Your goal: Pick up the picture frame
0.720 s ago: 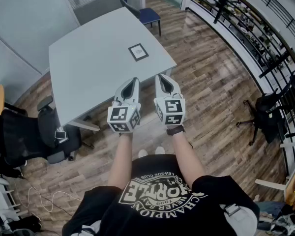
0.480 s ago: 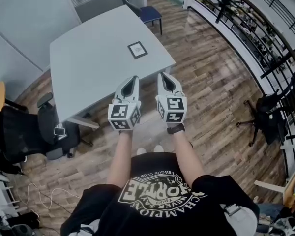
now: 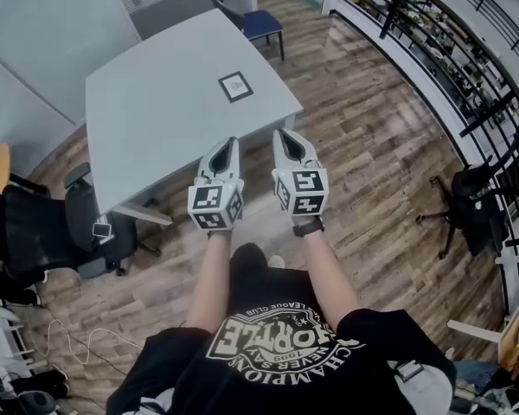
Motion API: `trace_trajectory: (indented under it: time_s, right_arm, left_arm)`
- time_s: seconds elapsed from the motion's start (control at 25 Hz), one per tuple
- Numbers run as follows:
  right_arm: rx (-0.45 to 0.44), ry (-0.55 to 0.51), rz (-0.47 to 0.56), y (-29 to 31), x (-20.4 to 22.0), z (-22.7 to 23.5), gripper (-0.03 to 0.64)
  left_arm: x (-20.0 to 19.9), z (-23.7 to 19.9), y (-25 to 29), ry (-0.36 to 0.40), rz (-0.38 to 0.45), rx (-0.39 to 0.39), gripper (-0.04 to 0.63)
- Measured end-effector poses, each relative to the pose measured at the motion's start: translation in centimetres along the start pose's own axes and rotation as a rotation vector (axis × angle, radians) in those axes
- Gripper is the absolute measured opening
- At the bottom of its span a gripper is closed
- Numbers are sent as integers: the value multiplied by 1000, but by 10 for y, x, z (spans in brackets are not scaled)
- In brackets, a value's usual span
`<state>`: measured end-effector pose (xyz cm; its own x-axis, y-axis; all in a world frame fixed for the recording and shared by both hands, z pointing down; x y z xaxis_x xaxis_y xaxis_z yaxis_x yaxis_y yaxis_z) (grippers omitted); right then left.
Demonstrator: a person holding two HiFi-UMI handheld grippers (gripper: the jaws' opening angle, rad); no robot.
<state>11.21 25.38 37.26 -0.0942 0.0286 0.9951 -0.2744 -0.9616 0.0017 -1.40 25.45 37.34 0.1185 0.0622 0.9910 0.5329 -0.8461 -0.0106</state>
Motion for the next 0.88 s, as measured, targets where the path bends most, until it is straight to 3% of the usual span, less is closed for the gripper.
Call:
trace_trajectory:
  time_s: [0.28, 0.56, 0.88]
  right_arm:
    - [-17, -21, -51, 31, 16, 4, -2]
    - [-24, -42, -71, 106, 20, 31, -2]
    - [-67, 3, -120, 219, 37, 25, -2]
  left_arm:
    - [12, -19, 31, -24, -16, -25, 5]
    - [17, -49, 108, -38, -17, 5, 5]
    - [24, -138, 185, -119, -50, -2, 5]
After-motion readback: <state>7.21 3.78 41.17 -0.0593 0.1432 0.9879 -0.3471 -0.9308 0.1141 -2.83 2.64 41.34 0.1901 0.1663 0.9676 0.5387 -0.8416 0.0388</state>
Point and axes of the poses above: the fingertips, and each gripper's own axes: y forward along the fingers, z to its right, x out of its underside, the point moved 3 cm from there along -y, backward along the fingers, and after that the axes turned 5 degrees about z, right-handed, at the moved point
